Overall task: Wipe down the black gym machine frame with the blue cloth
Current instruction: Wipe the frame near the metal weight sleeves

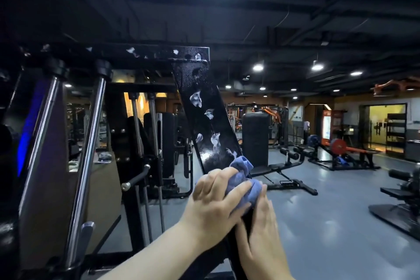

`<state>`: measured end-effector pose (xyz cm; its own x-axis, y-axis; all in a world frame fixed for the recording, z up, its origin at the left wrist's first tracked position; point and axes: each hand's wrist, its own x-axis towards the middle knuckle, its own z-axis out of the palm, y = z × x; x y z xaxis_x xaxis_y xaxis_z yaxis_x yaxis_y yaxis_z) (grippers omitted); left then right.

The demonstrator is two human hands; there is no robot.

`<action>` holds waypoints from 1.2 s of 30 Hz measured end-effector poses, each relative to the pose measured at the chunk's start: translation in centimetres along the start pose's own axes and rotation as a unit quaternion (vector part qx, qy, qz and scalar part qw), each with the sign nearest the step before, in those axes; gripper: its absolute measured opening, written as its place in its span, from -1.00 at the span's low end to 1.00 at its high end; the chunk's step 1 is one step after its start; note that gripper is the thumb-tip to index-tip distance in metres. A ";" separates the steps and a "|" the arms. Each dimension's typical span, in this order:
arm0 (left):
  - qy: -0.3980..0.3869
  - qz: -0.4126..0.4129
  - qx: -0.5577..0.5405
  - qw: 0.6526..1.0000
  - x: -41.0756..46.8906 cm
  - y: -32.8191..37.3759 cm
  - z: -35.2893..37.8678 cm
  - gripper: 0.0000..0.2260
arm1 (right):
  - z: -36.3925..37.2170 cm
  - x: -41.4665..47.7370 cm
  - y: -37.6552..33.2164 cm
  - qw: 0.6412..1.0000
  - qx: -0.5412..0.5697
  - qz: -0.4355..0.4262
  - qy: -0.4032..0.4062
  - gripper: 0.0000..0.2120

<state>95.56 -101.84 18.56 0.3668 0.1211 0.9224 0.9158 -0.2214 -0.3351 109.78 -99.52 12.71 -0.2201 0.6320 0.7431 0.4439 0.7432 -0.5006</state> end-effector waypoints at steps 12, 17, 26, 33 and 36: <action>-0.009 -0.017 -0.009 1.000 2.8 -1.8 -0.5 -0.66 | -0.2 5.4 -1.9 0.999 -0.020 0.021 0.035 -0.40; -0.015 0.023 0.017 0.999 5.2 -4.5 -2.1 -0.82 | -0.5 5.4 -1.5 0.999 -0.045 0.011 0.000 -0.33; -0.055 -0.001 -0.051 0.997 6.7 -3.4 -1.3 -0.74 | -0.7 5.0 -1.9 0.999 -0.023 0.042 0.011 -0.40; -0.014 -0.028 -0.002 1.000 10.5 -7.8 -2.0 -0.79 | -0.3 5.2 -2.0 0.997 -0.078 0.022 0.003 -0.38; -0.034 -0.016 -0.035 0.999 10.3 -5.3 -1.4 -0.84 | -0.3 5.2 -1.9 0.997 -0.076 0.020 0.011 -0.38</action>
<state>94.26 -100.75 30.13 0.3501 0.1937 0.9164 0.9142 -0.2836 -0.2893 108.04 -97.75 17.69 -0.1807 0.6548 0.7339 0.5791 0.6739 -0.4587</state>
